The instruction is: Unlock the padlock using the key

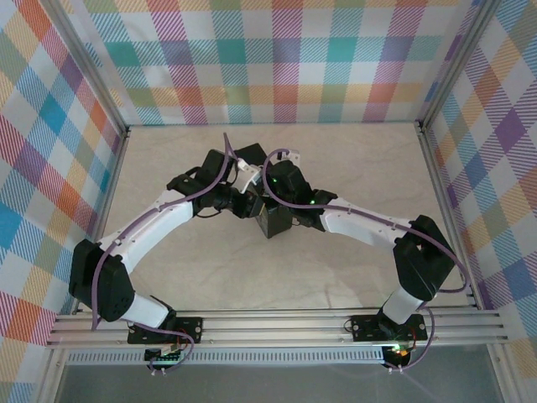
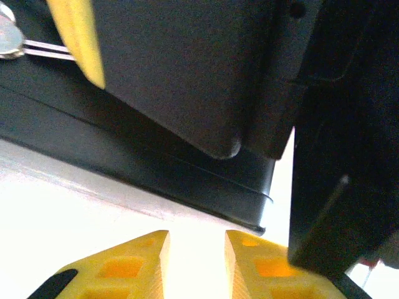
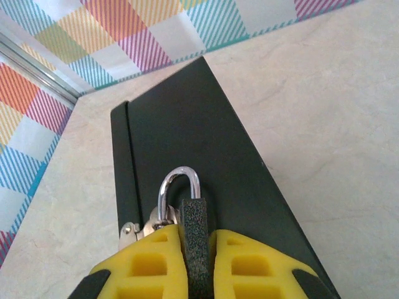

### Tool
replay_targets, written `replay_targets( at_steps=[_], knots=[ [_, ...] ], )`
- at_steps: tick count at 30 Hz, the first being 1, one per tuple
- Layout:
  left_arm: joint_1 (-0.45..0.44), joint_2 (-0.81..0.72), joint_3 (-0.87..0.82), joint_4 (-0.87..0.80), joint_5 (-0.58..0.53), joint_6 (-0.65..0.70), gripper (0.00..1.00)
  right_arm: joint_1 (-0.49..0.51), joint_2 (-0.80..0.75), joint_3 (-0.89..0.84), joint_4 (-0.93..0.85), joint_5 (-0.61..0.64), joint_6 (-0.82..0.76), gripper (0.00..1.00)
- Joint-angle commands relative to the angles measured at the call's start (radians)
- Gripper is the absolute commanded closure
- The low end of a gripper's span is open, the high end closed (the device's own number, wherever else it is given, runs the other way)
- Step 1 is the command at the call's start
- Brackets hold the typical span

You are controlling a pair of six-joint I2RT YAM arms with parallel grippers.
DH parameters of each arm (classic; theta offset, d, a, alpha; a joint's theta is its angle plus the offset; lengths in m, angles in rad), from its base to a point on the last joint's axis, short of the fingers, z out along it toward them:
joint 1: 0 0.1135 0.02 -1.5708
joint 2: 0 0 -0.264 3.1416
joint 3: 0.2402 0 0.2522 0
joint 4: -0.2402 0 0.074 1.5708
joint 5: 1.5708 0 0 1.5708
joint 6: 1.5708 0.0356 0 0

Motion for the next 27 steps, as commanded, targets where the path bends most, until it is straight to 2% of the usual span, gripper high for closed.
replay_targets(
  at_steps=[1,6,12,16,19,22,24,27],
  knots=[
    [0.058,-0.054,-0.02,-0.001,0.013,-0.028,0.71,-0.05,-0.034,-0.027,0.145,-0.068,-0.069,1.0],
    [0.15,-0.054,-0.013,0.075,-0.03,-0.177,0.69,-0.061,-0.013,-0.014,0.197,-0.247,-0.132,1.0],
    [0.171,0.013,0.09,0.085,-0.041,-0.209,0.66,-0.071,-0.053,-0.093,0.342,-0.23,-0.141,1.0],
    [0.175,0.075,0.146,0.104,-0.066,-0.237,0.66,-0.084,-0.082,-0.101,0.377,-0.245,-0.176,1.0],
    [0.175,0.104,0.179,0.11,-0.09,-0.257,0.64,-0.104,-0.1,-0.068,0.306,-0.294,-0.227,1.0],
    [0.175,0.126,0.201,0.114,-0.079,-0.258,0.63,-0.151,-0.076,0.034,0.11,-0.445,-0.239,1.0],
    [0.175,0.155,0.234,0.096,-0.077,-0.253,0.63,-0.179,-0.046,0.104,-0.023,-0.488,-0.219,1.0],
    [0.175,0.194,0.264,0.093,-0.125,-0.25,0.63,-0.209,-0.033,0.099,-0.039,-0.529,-0.207,1.0]
  ],
)
